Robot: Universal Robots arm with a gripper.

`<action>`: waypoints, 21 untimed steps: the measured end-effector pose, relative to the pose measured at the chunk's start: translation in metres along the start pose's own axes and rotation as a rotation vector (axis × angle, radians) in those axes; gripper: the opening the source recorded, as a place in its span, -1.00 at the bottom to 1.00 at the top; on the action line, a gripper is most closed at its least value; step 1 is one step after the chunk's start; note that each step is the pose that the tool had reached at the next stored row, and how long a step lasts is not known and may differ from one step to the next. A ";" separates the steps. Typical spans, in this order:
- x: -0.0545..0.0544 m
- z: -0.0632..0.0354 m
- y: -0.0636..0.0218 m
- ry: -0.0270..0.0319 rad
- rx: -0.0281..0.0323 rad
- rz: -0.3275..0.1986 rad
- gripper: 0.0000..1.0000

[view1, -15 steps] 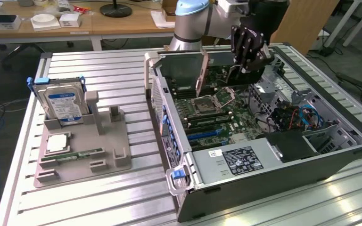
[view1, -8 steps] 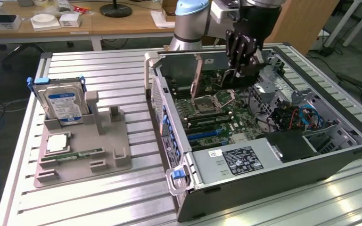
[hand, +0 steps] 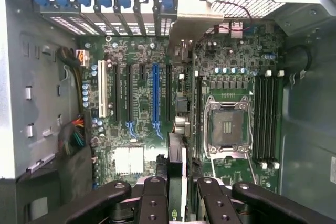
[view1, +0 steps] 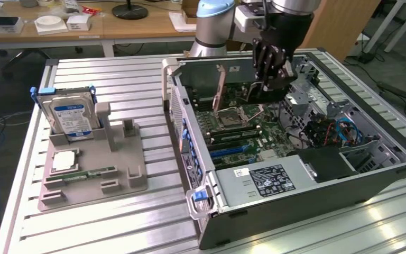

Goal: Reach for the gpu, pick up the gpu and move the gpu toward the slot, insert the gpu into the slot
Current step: 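Insert the gpu into the slot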

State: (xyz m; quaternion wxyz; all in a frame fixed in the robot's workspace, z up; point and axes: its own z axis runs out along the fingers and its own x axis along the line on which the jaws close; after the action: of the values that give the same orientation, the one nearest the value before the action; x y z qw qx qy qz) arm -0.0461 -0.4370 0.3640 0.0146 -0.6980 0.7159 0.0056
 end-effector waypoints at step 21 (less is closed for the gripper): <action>0.008 0.0186 0.0126 -0.0008 -0.0011 -0.027 -0.47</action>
State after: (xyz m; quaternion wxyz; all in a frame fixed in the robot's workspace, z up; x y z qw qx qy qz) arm -0.0587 -0.4443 0.3450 0.0146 -0.7077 0.7064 0.0061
